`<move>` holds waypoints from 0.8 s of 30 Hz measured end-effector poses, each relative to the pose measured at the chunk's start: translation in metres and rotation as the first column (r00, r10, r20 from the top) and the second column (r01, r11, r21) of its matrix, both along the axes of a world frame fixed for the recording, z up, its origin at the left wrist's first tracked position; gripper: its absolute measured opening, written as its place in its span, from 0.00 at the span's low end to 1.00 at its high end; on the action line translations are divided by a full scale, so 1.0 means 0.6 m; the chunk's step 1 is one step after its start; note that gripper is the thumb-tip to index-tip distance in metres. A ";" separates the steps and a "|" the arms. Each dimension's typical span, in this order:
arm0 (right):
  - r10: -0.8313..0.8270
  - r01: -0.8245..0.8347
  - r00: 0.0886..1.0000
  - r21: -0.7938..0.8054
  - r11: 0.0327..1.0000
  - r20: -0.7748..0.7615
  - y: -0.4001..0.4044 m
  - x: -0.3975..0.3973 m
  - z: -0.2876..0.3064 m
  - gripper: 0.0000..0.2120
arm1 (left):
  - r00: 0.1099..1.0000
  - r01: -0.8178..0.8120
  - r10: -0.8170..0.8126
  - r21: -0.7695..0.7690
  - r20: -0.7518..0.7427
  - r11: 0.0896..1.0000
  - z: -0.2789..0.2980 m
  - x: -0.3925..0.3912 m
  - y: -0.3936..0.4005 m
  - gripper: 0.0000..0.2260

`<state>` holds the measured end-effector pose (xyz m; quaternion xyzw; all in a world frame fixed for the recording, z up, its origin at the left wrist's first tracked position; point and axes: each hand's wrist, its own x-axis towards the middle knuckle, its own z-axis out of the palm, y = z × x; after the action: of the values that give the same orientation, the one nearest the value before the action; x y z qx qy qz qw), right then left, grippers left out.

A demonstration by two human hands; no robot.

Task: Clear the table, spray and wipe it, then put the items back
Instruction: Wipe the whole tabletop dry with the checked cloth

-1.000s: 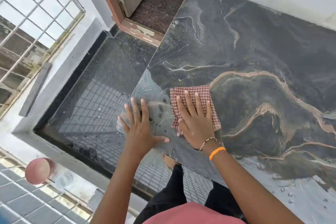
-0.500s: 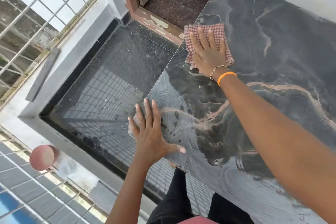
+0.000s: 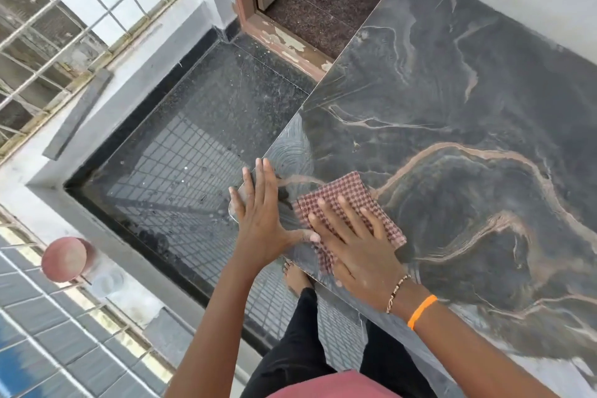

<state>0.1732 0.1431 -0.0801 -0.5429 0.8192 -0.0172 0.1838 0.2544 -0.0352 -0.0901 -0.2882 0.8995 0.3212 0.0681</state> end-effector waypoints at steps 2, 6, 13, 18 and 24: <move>0.093 -0.093 0.995 0.014 0.996 -0.027 0.019 0.028 -0.004 0.33 | 0.997 -0.068 0.068 0.001 -0.045 0.998 0.001 0.013 -0.003 0.55; 0.242 -0.240 0.964 0.038 0.970 -0.111 -0.001 -0.007 -0.014 0.31 | 0.941 -0.313 0.317 0.052 -0.117 0.948 -0.006 0.053 0.003 0.40; -0.064 0.060 0.986 -0.029 0.998 -0.151 -0.179 -0.151 -0.035 0.30 | 0.702 -0.544 0.693 0.503 -0.165 0.672 -0.016 0.093 0.017 0.22; -0.126 0.122 0.980 -0.037 0.992 -0.153 -0.250 -0.187 -0.034 0.28 | 0.627 -0.453 0.774 0.767 -0.089 0.455 -0.020 0.096 0.004 0.22; 0.057 -0.063 0.982 -0.026 0.998 -0.181 -0.228 -0.056 -0.029 0.30 | 0.629 -0.371 0.776 0.860 -0.044 0.349 -0.023 0.105 -0.002 0.22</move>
<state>0.1399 0.0063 -0.0977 -0.5697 0.8153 0.0244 0.1009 0.3172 -0.0363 -0.1040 -0.4505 0.4790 0.7396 -0.1438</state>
